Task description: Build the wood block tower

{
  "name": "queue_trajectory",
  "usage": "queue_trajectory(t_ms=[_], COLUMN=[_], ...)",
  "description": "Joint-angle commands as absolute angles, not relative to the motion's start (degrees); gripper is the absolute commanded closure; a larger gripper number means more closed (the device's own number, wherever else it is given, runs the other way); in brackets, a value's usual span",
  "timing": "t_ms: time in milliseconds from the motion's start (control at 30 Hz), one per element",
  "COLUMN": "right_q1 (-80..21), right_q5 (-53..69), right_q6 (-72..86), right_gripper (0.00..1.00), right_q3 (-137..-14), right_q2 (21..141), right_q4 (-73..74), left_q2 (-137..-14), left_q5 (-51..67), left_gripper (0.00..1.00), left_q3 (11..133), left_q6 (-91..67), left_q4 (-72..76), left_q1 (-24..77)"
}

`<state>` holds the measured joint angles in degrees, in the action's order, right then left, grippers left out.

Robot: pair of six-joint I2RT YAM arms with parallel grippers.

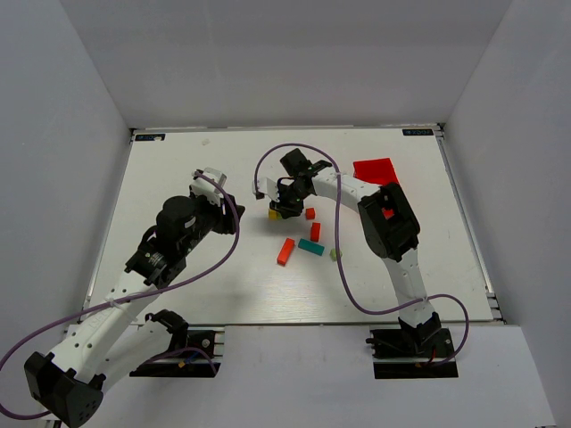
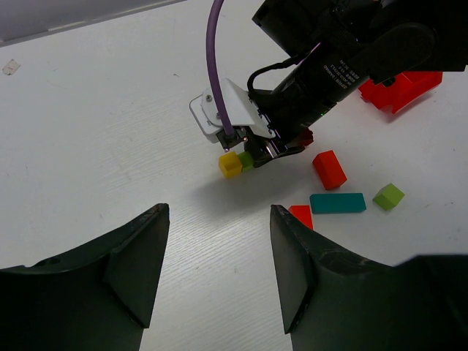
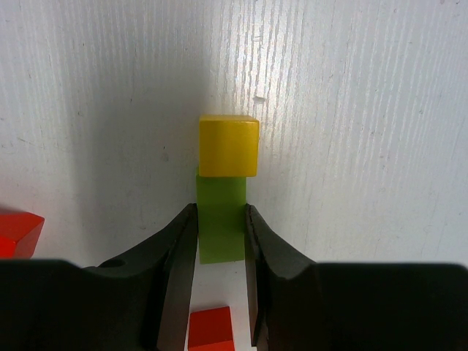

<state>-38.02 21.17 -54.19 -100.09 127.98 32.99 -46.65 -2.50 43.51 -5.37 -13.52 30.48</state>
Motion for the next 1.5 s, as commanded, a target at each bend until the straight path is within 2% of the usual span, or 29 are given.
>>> queue_trajectory(t_ms=[0, 167, 333, 500, 1000, 1167, 1300, 1333, 1367, 1400, 1433, 1467], right_q1=[-38.41, -38.41, -38.32, -38.5, -38.23, -37.79, -37.27, -37.18, -36.39, -36.13, -34.99, -34.55], right_q5=[21.62, 21.62, 21.36, 21.18, 19.25, 17.67, 11.99, 10.39, 8.81, 4.44, 2.65, 0.72], right_q6=[-54.23, -54.05, -54.14, -54.14, -53.88, -52.12, -49.32, -48.35, -44.42, -43.25, -41.33, -35.74], right_gripper=[0.72, 0.63, 0.48, 0.4, 0.37, 0.37, 0.37, 0.38, 0.44, 0.82, 1.0, 1.0], right_q3=[-101.52, -101.08, -100.81, -100.46, -95.28, -90.81, -85.44, -84.47, -81.68, -80.95, -80.43, -79.38], right_q2=[129.29, 129.02, 129.02, 129.03, 119.45, 112.33, 104.36, 103.98, 101.19, 100.47, 99.94, 98.63], right_q4=[33.66, 33.49, 33.4, 33.13, 32.61, 31.38, 25.96, 24.45, 23.3, 20.16, 19.78, 18.99], left_q2=[-46.05, -46.05, -46.05, -46.05, -46.05, -45.53, -45.53, -45.53, -45.53, -45.53, -45.53, -45.53], left_q5=[-1.85, -1.85, -1.85, -1.85, -2.37, -2.37, -2.37, -2.37, -2.37, -2.37, -2.37, -1.85], left_gripper=[0.32, 0.32, 0.32, 0.32, 0.32, 0.32, 0.28, 0.27, 0.25, 0.25, 0.25, 0.33], left_q3=[42.98, 42.98, 42.98, 42.98, 42.98, 42.98, 42.98, 42.98, 42.98, 42.98, 42.46, 42.45], left_q6=[-5.1, -5.1, -5.1, -5.1, -5.1, -5.1, -5.1, -5.62, -5.62, -5.62, -5.63, -6.41], left_q4=[-13.97, -13.97, -13.97, -13.97, -13.97, -14.5, -14.5, -14.5, -14.5, -14.5, -14.5, -14.5], left_q1=[30.15, 30.15, 30.15, 30.15, 30.15, 30.15, 30.15, 30.15, 30.15, 30.15, 30.15, 30.15])
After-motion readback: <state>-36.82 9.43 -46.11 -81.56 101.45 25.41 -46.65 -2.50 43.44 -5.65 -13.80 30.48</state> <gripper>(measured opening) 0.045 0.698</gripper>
